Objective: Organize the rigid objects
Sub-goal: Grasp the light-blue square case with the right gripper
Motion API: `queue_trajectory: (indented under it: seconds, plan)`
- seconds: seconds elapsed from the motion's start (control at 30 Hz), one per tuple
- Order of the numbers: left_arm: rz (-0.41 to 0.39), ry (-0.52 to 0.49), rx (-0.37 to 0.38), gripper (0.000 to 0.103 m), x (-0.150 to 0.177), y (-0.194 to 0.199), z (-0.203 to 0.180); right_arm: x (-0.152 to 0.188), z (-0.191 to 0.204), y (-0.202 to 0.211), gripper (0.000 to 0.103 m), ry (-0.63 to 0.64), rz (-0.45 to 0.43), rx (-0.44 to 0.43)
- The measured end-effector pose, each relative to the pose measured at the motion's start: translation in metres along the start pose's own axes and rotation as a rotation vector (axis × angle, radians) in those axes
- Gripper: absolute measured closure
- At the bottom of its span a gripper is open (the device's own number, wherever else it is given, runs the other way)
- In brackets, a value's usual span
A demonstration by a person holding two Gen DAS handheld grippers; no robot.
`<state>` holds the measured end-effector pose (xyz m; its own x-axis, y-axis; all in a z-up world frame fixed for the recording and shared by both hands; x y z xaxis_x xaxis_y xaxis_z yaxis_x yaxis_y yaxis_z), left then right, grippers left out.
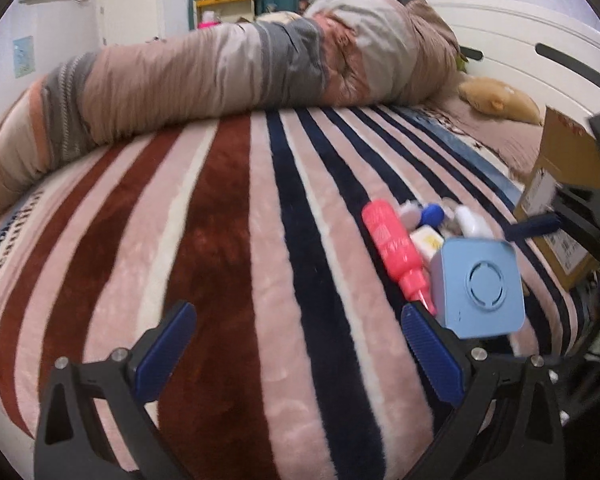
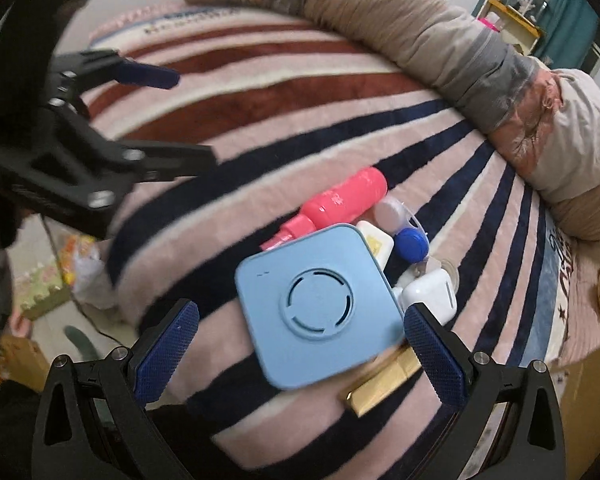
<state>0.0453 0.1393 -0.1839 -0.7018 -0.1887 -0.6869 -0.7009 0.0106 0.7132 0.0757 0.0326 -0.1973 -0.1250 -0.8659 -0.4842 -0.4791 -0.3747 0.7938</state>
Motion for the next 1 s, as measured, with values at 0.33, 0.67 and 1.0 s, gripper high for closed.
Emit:
queue_trajectory:
  seconds: [0.33,0.67,1.0]
  plan:
    - [-0.011,-0.016,0.034,0.001,0.000,-0.002,-0.008,-0.006,-0.020,-0.021,0.000,0.022,0.022,0.069]
    - [-0.049,0.023,0.076,0.001,-0.007,0.004,-0.009,0.003,-0.051,-0.029,0.000,-0.076,0.051,0.141]
    - [-0.060,-0.009,0.099,0.001,-0.009,0.003,-0.024,0.018,-0.069,-0.024,0.002,-0.309,-0.003,0.064]
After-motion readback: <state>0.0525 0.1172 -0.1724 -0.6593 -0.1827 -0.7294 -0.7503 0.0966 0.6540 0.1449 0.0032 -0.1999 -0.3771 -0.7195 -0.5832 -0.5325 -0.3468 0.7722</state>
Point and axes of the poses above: each gripper's, at about its wrist camera, not at the fingertips, and y roughly against the way its jaws point, z to its left, x to its underside, the point moved 8 cm from there along -y, roughly the way its jaws point, and after that the axes turned 11 degrees about y, right-handed, at the moved point
